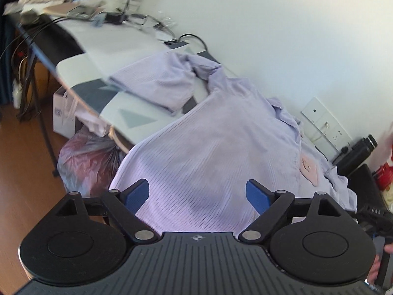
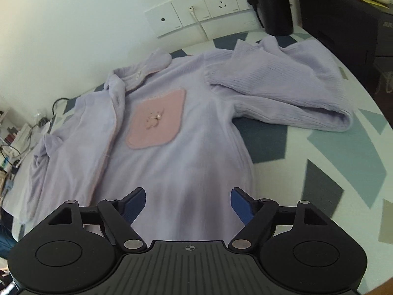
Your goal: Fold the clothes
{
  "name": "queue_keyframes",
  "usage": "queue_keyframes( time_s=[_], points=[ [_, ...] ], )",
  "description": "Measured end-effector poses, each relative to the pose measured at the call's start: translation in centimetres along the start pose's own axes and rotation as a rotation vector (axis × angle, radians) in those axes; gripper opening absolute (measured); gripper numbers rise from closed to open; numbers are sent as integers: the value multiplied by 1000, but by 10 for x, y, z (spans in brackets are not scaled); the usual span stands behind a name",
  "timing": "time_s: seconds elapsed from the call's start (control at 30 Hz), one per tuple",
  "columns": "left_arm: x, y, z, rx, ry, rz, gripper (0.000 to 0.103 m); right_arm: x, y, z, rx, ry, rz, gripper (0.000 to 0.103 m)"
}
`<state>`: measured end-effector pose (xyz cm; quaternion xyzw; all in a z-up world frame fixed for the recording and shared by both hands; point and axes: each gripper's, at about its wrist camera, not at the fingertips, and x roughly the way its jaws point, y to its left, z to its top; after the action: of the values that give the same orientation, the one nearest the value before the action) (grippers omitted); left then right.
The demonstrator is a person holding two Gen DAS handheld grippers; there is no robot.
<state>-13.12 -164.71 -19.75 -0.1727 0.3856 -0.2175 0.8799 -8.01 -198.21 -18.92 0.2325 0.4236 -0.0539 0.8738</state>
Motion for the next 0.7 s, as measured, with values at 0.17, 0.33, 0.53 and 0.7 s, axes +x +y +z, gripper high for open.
queue_keyframes(
  time_s=[0.17,0.33,0.53,0.7],
  points=[
    [20,-32,20,121,25,11,90,-15,-15,-22,-15,-5,-84,72],
    [34,-64,54,225,-16,62,91,-41,-31,-7,40,-88,-150,96],
    [24,-94,116,191,-115,16,100,-86,-44,48,140,-240,-189,102],
    [16,-122,164,243,-206,37,102,-128,-24,111,176,-385,-140,102]
  ],
)
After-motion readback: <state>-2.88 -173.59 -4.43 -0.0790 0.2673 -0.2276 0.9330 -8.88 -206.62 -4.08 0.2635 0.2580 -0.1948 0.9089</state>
